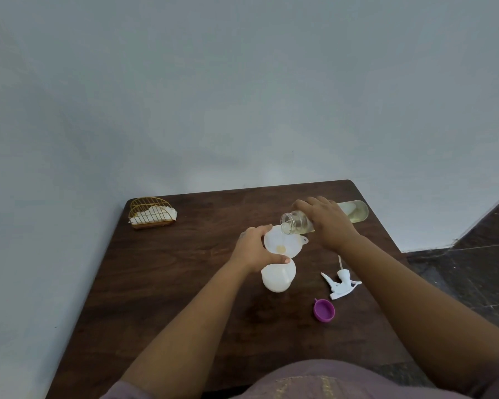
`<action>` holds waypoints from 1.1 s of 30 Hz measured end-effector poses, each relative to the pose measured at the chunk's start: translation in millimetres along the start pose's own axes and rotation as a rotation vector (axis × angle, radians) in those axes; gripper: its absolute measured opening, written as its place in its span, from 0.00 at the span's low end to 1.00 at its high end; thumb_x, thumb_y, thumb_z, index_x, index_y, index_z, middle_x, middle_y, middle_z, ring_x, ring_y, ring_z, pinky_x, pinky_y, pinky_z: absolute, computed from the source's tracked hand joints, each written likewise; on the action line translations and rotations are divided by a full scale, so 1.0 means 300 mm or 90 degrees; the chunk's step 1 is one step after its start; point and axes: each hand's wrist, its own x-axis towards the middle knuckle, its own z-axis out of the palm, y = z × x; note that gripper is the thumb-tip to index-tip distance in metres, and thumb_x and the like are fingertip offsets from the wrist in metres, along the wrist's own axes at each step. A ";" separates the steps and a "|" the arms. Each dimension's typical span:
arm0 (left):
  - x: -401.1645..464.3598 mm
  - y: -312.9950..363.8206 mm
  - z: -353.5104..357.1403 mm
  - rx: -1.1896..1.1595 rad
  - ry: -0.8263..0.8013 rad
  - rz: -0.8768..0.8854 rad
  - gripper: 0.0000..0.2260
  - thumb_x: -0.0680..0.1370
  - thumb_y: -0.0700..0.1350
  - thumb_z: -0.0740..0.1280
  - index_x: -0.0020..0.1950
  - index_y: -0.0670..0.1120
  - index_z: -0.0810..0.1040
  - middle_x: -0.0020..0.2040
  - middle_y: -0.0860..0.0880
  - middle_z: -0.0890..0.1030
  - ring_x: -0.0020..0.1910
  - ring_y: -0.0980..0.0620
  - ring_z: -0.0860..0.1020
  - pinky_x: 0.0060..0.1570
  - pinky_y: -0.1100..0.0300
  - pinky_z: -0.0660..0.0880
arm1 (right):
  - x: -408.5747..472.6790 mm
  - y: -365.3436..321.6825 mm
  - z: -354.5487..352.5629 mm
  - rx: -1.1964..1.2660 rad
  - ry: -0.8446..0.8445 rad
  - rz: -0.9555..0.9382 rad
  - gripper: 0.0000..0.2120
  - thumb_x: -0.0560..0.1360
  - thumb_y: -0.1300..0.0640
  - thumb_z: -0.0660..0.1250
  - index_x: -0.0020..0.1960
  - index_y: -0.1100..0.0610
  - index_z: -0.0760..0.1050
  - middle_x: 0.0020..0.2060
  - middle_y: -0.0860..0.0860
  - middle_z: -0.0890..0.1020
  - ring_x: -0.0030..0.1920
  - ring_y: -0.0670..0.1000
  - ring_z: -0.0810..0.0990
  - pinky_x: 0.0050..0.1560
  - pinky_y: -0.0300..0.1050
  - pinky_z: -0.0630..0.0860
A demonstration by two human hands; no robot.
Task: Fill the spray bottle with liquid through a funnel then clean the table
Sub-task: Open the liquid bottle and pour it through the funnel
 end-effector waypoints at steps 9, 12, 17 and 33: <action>0.002 -0.001 0.004 0.011 -0.004 0.003 0.44 0.62 0.56 0.81 0.74 0.49 0.68 0.72 0.49 0.72 0.69 0.46 0.71 0.65 0.43 0.73 | -0.002 0.002 0.018 -0.020 -0.006 -0.001 0.23 0.68 0.61 0.70 0.61 0.51 0.71 0.50 0.50 0.77 0.52 0.53 0.73 0.49 0.41 0.60; 0.002 0.000 0.003 0.015 -0.005 0.004 0.44 0.62 0.56 0.81 0.74 0.49 0.68 0.72 0.49 0.72 0.69 0.46 0.71 0.65 0.43 0.73 | -0.001 0.004 0.022 -0.029 -0.008 -0.002 0.24 0.68 0.60 0.71 0.62 0.51 0.71 0.50 0.50 0.77 0.52 0.53 0.73 0.50 0.42 0.63; 0.003 -0.003 0.004 0.019 -0.004 0.005 0.44 0.62 0.56 0.81 0.74 0.49 0.68 0.72 0.48 0.71 0.69 0.46 0.70 0.66 0.43 0.72 | -0.006 0.004 0.027 -0.021 -0.006 0.000 0.25 0.67 0.59 0.72 0.62 0.51 0.71 0.51 0.50 0.77 0.54 0.54 0.74 0.52 0.44 0.65; 0.006 -0.008 0.005 0.012 -0.003 0.004 0.44 0.62 0.56 0.81 0.74 0.49 0.68 0.72 0.48 0.72 0.69 0.46 0.71 0.66 0.43 0.72 | -0.013 -0.002 0.007 -0.035 -0.023 0.008 0.23 0.69 0.59 0.70 0.63 0.52 0.70 0.52 0.50 0.76 0.55 0.53 0.73 0.53 0.44 0.64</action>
